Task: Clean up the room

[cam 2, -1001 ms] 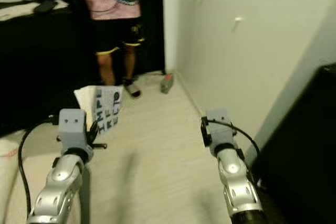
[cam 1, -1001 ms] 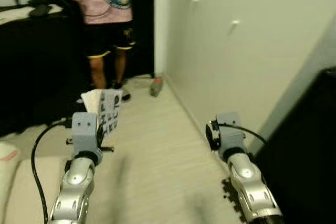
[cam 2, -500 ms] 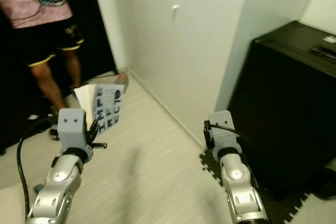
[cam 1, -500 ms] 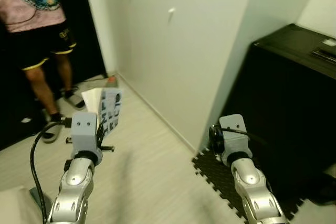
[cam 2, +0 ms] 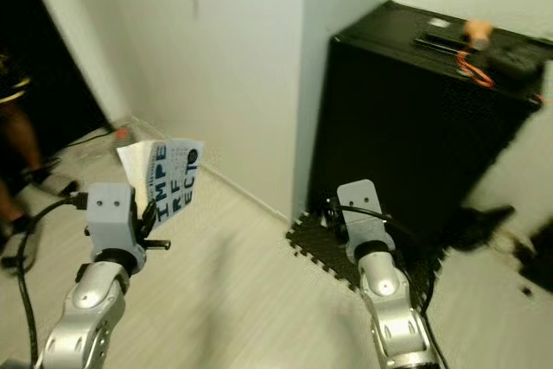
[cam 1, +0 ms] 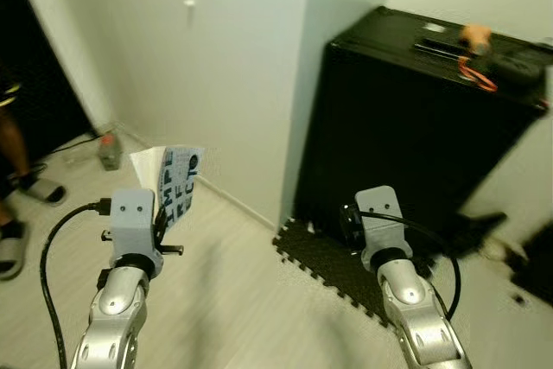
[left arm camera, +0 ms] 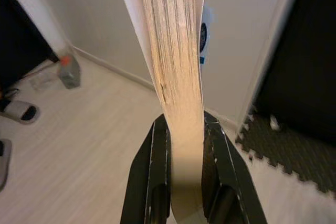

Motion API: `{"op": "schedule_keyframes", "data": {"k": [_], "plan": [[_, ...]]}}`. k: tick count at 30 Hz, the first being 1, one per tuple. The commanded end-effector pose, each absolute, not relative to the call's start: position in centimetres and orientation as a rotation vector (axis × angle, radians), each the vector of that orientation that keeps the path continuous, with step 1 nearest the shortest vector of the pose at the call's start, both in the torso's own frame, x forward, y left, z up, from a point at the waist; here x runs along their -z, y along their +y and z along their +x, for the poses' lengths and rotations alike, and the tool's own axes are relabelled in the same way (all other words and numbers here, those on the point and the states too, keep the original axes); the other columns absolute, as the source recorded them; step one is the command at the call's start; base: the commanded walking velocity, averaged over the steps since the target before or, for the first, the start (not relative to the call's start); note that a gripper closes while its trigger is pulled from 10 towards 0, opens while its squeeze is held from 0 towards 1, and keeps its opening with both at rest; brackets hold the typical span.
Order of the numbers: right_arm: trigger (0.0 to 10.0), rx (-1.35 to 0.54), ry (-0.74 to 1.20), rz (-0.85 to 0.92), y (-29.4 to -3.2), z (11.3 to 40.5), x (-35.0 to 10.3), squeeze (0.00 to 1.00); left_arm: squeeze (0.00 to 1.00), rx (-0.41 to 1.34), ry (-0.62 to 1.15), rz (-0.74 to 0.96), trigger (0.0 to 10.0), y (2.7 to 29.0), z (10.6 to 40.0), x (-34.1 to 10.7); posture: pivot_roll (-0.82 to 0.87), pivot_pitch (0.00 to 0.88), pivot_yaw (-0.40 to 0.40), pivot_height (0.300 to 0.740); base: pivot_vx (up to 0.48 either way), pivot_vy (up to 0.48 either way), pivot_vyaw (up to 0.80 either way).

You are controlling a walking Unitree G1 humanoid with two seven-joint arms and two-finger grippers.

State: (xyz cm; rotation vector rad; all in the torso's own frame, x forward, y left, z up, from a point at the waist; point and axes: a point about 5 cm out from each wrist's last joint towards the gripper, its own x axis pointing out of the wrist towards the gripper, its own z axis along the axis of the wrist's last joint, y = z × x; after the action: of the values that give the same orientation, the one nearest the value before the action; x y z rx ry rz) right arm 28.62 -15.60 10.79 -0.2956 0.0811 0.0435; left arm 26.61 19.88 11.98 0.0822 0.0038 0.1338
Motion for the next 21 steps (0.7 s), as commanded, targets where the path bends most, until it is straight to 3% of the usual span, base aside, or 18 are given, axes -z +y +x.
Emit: {"op": "schedule_keyframes", "data": {"k": [1,21], "plan": [[10.0,-0.041,0.099,-0.301,-15.61,28.28,-10.58,0.0,0.0,-0.151,-0.012,0.083,10.0,20.33,26.14,-12.56,-0.05,0.216,0.042,0.74,0.0,0.0,-0.8],[10.0,-0.044,0.121,-0.301,-15.28,27.44,-10.31,0.0,0.0,-0.131,0.014,0.114,10.0,20.45,25.17,-12.65,-0.04,0.248,0.052,0.74,0.0,0.0,-0.8]]}}
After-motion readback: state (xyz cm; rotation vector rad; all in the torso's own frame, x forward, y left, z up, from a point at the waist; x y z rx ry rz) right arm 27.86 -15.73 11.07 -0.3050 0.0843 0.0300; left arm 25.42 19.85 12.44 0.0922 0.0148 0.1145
